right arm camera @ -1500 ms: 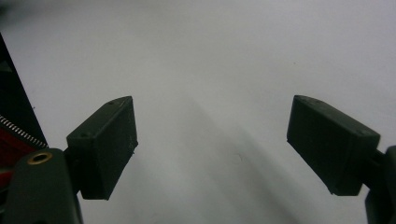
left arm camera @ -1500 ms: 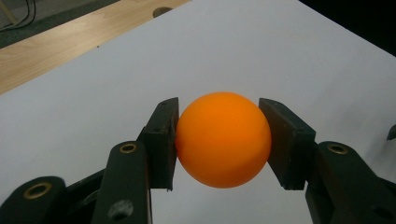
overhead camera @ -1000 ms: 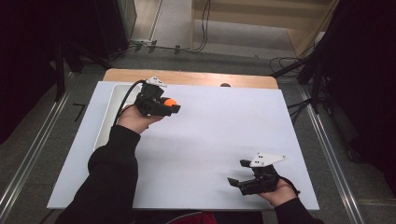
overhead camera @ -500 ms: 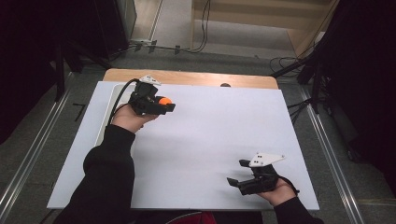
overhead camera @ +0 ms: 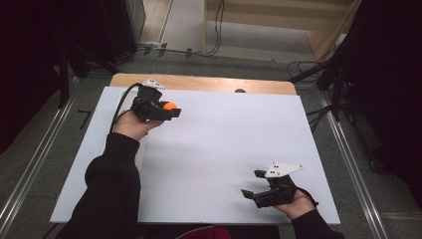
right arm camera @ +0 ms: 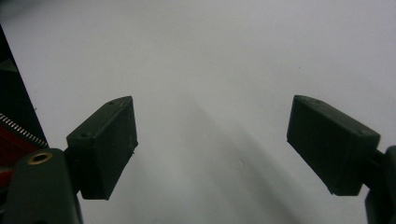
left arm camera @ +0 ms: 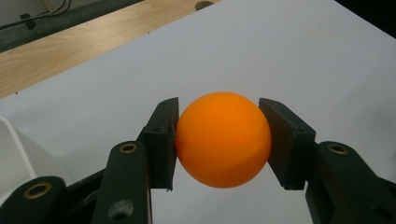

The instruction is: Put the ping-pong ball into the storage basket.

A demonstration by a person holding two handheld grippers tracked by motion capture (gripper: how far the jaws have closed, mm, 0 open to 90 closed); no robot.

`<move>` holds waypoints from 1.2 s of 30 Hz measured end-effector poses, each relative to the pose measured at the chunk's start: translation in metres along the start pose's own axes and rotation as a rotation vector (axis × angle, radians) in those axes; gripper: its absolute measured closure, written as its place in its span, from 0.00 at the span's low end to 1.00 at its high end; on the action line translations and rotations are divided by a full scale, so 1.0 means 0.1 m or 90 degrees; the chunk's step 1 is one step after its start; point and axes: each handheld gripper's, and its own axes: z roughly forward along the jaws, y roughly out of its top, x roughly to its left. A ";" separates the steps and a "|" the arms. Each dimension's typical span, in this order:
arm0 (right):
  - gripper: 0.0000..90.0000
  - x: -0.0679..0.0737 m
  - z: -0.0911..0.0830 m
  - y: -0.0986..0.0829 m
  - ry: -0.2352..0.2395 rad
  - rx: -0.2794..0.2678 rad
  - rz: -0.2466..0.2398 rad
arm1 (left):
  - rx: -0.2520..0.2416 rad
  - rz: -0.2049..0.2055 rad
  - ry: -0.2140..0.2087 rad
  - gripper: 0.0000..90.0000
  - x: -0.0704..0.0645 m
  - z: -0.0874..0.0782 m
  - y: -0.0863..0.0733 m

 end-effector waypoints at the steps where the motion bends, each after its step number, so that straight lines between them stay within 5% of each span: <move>1: 0.16 0.00 0.00 0.00 -0.001 -0.001 -0.002 | 0.004 0.001 0.001 0.56 0.01 -0.01 0.00; 36: 0.16 0.00 0.01 0.01 0.000 0.002 0.004 | 0.007 -0.044 0.059 0.56 0.30 -0.14 -0.10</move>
